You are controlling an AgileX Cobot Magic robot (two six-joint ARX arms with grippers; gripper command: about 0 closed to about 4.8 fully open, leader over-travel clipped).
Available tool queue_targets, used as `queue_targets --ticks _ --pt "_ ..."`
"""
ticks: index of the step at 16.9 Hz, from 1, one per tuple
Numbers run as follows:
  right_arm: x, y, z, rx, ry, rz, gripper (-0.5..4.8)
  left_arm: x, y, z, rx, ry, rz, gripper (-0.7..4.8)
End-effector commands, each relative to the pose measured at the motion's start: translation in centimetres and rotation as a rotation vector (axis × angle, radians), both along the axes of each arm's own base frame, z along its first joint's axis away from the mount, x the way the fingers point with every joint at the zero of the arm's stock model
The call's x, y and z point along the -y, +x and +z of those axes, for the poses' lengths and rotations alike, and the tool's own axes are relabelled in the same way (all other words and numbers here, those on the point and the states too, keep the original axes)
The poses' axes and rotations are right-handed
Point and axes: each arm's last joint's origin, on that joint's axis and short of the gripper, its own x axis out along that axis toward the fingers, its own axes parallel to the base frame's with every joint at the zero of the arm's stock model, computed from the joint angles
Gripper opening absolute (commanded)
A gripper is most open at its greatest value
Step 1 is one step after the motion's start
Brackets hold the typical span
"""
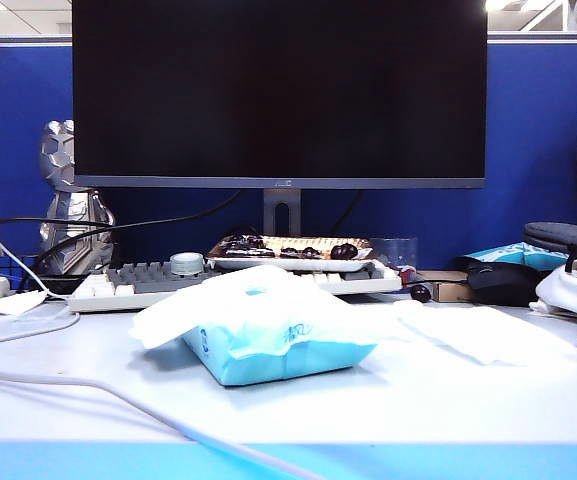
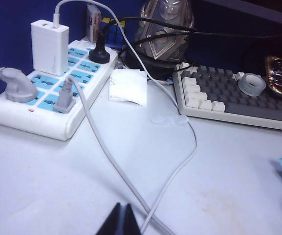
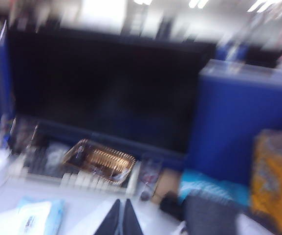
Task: Pull out a wet wipe from the sky blue wet wipes packet and place it on the table.
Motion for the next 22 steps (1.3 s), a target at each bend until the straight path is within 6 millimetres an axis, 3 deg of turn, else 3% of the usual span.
queue_targets --ticks 1,3,7,15,16,22 --pt "-2.0 3.4 -4.0 0.189 0.106 -0.01 0.0 0.0 0.0 0.0 0.005 0.004 -0.001 -0.03" --pt "-3.1 5.7 -8.2 0.234 0.123 -0.051 0.0 0.0 0.0 0.0 0.004 0.004 -0.001 -0.03" --pt "-4.2 8.6 -14.8 0.181 0.045 -0.036 0.0 0.0 0.0 0.0 0.004 0.004 -0.001 -0.03" --pt "-4.5 12.4 -22.0 -0.015 0.005 -0.059 0.0 0.0 0.0 0.0 0.004 0.004 -0.002 -0.03" --pt "-4.5 12.9 -23.6 -0.063 -0.003 -0.064 0.0 0.0 0.0 0.0 0.004 0.004 -0.002 -0.03" --pt "-4.3 13.8 -28.6 -0.306 0.085 -0.155 0.0 0.0 0.0 0.0 0.004 0.004 -0.002 -0.03"
